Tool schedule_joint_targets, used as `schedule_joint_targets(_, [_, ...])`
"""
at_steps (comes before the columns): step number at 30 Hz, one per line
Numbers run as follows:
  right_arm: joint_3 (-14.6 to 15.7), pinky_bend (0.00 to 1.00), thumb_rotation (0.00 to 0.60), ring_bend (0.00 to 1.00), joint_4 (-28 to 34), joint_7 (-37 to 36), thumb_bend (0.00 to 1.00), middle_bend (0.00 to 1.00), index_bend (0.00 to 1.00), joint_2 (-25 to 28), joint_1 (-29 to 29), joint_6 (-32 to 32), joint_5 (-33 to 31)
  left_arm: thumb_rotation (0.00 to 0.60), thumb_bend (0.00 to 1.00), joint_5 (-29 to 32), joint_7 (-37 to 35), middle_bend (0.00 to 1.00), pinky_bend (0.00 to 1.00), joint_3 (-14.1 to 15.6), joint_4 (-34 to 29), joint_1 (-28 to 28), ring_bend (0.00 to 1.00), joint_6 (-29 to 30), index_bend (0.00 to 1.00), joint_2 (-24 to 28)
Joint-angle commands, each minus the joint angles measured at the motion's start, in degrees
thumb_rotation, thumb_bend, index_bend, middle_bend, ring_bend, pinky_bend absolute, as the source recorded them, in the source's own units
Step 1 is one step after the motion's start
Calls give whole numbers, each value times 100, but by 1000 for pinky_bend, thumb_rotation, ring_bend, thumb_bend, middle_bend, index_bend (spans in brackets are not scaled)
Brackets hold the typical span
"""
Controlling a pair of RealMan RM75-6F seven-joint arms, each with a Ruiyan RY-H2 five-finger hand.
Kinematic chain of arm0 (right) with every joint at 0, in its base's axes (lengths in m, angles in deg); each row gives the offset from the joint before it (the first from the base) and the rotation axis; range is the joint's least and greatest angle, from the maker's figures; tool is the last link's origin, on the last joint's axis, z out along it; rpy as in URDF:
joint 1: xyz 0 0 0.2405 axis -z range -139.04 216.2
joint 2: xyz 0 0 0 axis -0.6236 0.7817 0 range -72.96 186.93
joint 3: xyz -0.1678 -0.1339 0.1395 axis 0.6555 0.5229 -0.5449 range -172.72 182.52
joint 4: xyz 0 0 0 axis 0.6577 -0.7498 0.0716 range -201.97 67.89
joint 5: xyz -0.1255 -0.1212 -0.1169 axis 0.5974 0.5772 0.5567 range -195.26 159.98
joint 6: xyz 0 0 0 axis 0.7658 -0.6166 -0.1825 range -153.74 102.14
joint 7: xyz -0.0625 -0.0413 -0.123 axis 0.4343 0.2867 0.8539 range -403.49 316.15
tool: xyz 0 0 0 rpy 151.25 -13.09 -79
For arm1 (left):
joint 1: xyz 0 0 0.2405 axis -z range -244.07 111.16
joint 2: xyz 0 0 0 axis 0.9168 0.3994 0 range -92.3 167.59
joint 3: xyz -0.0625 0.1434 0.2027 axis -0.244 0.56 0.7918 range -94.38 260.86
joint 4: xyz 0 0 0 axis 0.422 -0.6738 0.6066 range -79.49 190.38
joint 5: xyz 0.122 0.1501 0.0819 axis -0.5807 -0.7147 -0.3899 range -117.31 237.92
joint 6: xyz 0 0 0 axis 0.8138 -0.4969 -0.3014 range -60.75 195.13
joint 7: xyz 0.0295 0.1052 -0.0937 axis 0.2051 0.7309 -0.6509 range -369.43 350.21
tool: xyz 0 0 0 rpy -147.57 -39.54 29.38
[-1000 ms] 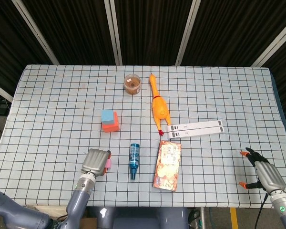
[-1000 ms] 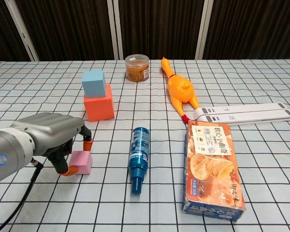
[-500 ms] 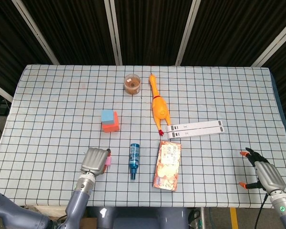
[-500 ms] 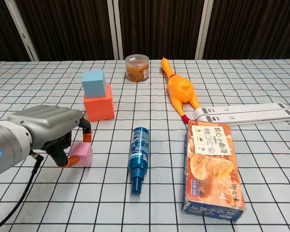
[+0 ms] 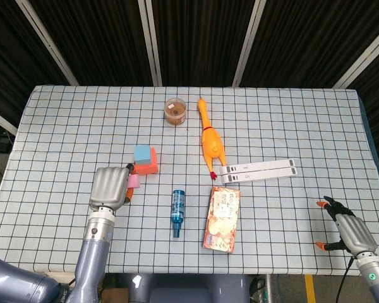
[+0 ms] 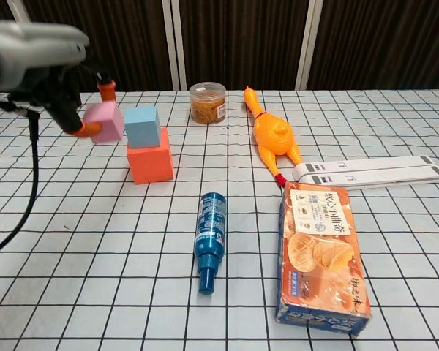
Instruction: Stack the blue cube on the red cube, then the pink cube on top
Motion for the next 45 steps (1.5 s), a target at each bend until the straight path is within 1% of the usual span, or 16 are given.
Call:
schedule_joint_targets(1, [9,127,600,70,19,8,41,37,163,-1,-8,12,15,600,444,759,486,994,872,-1115,-372,537,849,569,434,135])
schedule_joint_targets(5, [5,127,600,70,32,-23,41,37,163,20,11,-31,25,600,445,1214,368,996,871,-1700,-205,685,849,444,439,242])
schedule_joint_targets(7, [-1,127,600,70,15,-47,41,37,164,29,21,-44,9,600,444,1420,321,996,871,-1870,-81,701,849,362,438,322])
schedule_joint_targets(10, [-3,127,600,70,-11,-101,41,38,167,30,20,-29,3,600,444,1688,293,996,871,-2008,208,716,849,201,437,506])
schedule_joint_targets(13, [4,127,600,70,-29,-115,41,37,167,26,9,-12,29,600,444,1731,174,996,866,-2007,514,726,849,35,437,637])
schedule_joint_targets(16, [4,127,600,70,-34,-125,41,37,167,18,6,-4,27,600,445,1733,-53,996,862,-1942,751,712,849,-296,437,731])
schedule_joint_targets(18, [2,127,600,70,-39,-113,41,37,168,20,7,0,8,600,445,1778,-159,995,861,-1843,837,684,849,-598,438,812])
schedule_joint_targets(20, [-4,127,600,70,-40,-112,41,37,167,16,7,8,-14,600,444,1742,-147,995,860,-1629,967,685,848,-836,437,907])
schedule_joint_targets(23, [2,127,600,70,-46,-79,41,38,167,3,-7,46,-29,600,444,1474,-158,995,855,-1219,1283,733,847,-1128,438,965])
schedule_joint_targets(25, [7,127,600,70,-50,-68,41,37,168,-6,-15,72,-38,600,444,1476,-255,994,853,-1077,1446,734,847,-1443,438,979])
schedule_joint_targets(29, [-6,127,600,70,-66,-42,41,37,167,-22,-24,98,-89,600,444,1642,-407,993,851,-940,1697,774,846,-1954,438,1083])
schedule_joint_targets(32, [-9,127,600,70,-88,-32,41,37,167,-37,-36,145,-134,600,445,1761,-362,992,848,-818,1832,866,846,-2172,435,1177])
schedule_joint_targets(40, [-9,127,600,70,-100,8,41,37,168,-63,-67,223,-174,600,445,2033,-539,990,845,-681,2048,984,845,-2516,432,1307])
schedule_joint_targets(45, [-19,127,600,70,-92,20,41,37,167,-52,-51,188,-190,600,445,2048,-680,990,845,-501,2107,1021,845,-2587,428,1365])
